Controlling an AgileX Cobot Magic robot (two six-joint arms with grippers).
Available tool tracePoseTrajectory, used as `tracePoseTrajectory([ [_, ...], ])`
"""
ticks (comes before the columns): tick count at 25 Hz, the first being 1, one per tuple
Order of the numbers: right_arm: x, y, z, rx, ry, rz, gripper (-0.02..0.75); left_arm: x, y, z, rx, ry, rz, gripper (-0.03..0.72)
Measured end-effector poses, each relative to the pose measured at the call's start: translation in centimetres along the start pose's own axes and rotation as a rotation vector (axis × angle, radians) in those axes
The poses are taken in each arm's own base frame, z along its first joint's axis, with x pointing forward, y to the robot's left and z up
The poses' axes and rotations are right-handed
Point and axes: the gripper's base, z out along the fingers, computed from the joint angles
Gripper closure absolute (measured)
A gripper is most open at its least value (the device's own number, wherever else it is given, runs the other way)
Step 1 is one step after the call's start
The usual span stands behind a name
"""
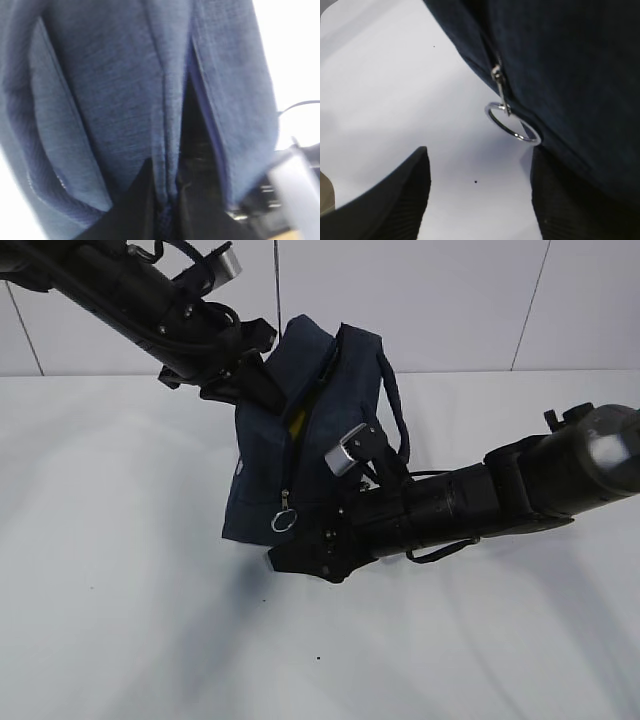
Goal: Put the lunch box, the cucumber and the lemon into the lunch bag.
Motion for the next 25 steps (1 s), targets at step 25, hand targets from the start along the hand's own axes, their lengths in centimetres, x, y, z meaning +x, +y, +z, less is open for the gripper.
tracePoseTrajectory([
  [25, -1.0, -1.3, 0.2, 0.093, 0.014, 0.122, 0.324, 0.5, 1.4, 2.2, 0.021, 0.055, -0.078, 0.677],
])
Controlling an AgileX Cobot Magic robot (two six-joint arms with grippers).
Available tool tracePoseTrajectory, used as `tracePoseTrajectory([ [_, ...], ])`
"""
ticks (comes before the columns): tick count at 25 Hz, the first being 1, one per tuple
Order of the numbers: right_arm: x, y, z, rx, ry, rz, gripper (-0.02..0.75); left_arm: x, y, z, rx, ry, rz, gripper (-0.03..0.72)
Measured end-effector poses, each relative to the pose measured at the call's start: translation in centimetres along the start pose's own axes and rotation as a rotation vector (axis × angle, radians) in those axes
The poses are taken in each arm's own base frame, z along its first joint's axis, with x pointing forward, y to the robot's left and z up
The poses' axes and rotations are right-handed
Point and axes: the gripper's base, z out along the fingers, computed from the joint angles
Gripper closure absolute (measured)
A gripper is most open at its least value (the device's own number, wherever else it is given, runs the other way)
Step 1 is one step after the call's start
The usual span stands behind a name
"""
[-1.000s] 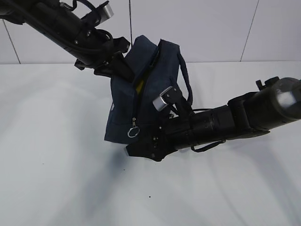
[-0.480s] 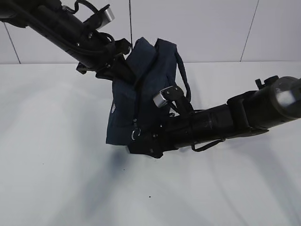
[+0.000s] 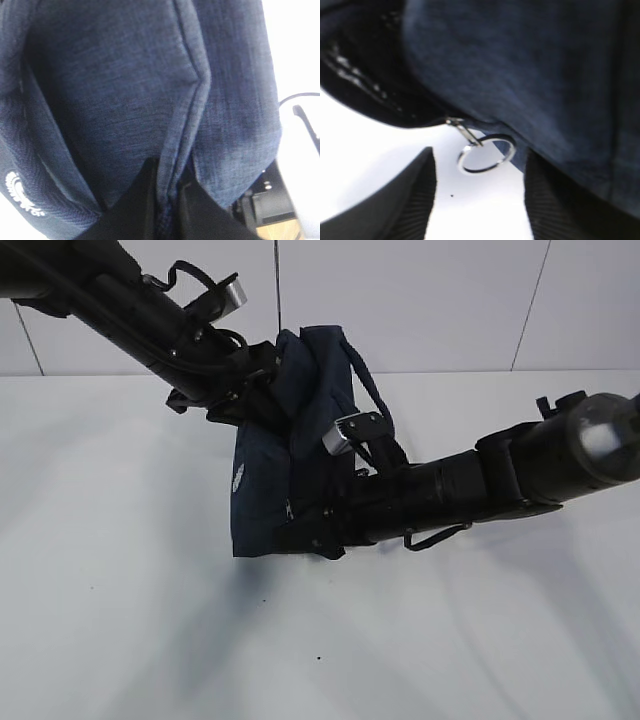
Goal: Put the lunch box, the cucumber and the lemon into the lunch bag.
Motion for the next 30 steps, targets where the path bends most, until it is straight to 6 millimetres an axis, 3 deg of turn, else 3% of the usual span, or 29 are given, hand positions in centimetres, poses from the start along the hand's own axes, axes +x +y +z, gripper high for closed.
tracePoseTrajectory([
  [3, 0.1, -0.2, 0.2, 0.006, 0.003, 0.004, 0.383, 0.0, 0.1, -0.1, 0.002, -0.003, -0.005, 0.677],
  [16, -0.3, -1.1, 1.6, 0.009, 0.002, 0.026, 0.491, -0.1, 0.2, -0.1, 0.012, -0.009, -0.018, 0.678],
  [21, -0.3, -1.0, 1.7, 0.005, 0.002, 0.027, 0.684, -0.1, 0.2, -0.1, 0.013, -0.009, -0.019, 0.678],
  [24, -0.2, -1.2, 1.7, 0.029, 0.012, 0.03, 0.738, -0.2, 0.3, -0.2, 0.011, -0.012, -0.02, 0.678],
  [30, -0.2, -1.8, 1.7, 0.092, 0.023, 0.081, 0.738, -0.2, 0.3, -0.2, 0.011, -0.012, -0.02, 0.678],
])
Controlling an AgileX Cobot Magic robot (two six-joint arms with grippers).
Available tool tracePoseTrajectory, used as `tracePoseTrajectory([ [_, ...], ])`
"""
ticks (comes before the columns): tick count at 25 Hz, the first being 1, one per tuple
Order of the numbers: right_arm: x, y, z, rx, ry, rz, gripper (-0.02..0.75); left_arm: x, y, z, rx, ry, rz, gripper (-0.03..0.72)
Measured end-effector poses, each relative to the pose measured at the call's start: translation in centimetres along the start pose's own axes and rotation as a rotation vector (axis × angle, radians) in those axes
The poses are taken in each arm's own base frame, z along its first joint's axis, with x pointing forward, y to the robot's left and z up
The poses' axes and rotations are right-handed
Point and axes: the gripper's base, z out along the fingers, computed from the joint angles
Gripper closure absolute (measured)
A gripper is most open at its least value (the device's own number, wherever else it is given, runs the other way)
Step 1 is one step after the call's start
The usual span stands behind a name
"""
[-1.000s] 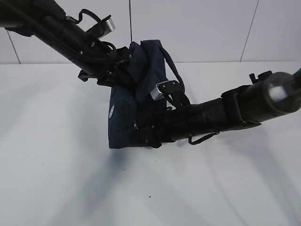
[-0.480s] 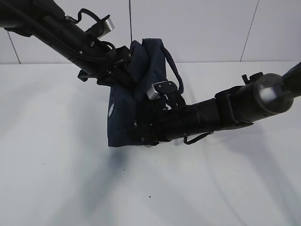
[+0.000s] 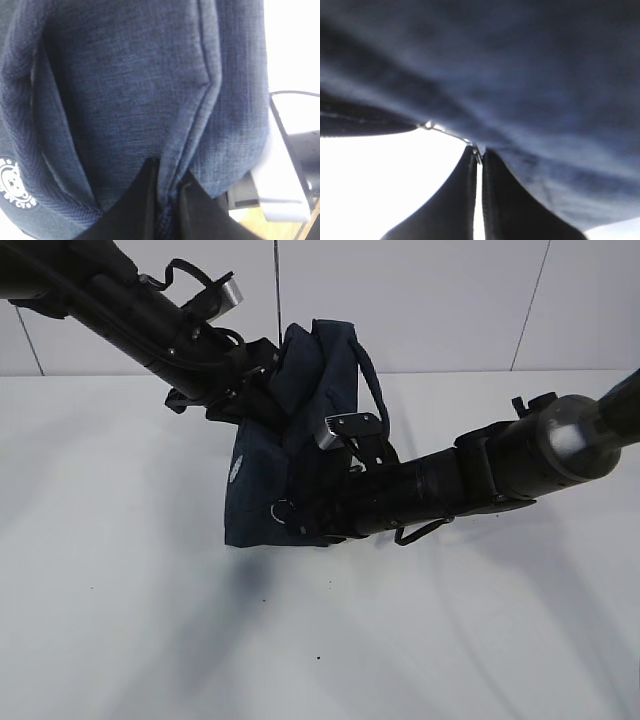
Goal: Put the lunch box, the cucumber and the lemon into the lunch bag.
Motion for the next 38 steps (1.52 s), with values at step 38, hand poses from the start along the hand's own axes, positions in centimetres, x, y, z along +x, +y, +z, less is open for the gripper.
tracePoseTrajectory([
  [38, -1.5, 2.5, -2.5, -0.098, 0.108, -0.033, 0.738, -0.5, 0.2, 0.0, -0.021, -0.054, 0.02, 0.578],
])
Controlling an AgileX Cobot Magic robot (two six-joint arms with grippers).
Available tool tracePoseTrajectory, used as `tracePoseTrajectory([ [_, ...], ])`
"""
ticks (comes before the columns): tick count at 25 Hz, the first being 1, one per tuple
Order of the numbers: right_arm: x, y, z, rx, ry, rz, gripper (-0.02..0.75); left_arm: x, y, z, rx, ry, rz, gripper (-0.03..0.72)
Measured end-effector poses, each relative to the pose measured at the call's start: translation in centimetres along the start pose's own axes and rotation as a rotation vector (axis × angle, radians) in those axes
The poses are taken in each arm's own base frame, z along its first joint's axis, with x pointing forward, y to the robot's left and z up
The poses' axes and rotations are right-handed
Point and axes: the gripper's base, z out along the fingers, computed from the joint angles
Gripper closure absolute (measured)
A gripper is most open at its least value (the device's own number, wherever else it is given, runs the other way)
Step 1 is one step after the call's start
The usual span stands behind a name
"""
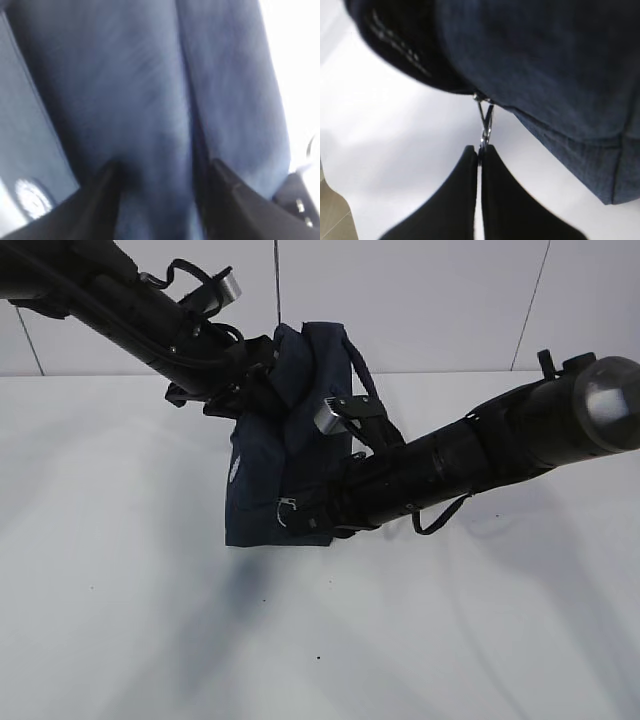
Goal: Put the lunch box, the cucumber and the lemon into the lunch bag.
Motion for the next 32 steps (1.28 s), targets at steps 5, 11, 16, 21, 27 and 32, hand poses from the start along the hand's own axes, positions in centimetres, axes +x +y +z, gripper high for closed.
tracePoseTrajectory([
  [5, 0.0, 0.2, 0.0, -0.017, 0.001, 0.004, 0.738, -0.1, 0.2, -0.1, -0.005, -0.01, 0.003, 0.347],
  [11, 0.0, 0.4, 0.0, -0.04, 0.001, 0.011, 0.738, -1.3, 0.2, -2.3, -0.037, -0.118, 0.045, 0.286],
  [16, 0.0, 0.6, 0.0, -0.061, 0.002, 0.015, 0.738, -1.9, -0.8, -4.0, -0.058, -0.193, 0.153, 0.281],
  [21, -0.1, 0.8, -0.2, -0.074, -0.002, 0.018, 0.738, -2.0, -1.1, -4.4, -0.069, -0.206, 0.205, 0.281],
  [27, -1.6, 1.9, -1.6, -0.074, -0.04, -0.023, 0.738, -2.0, -1.0, -4.4, -0.074, -0.207, 0.231, 0.282],
  [32, -2.3, 2.5, -2.4, -0.072, -0.056, -0.037, 0.738, -2.0, -1.0, -4.5, -0.076, -0.208, 0.244, 0.293],
])
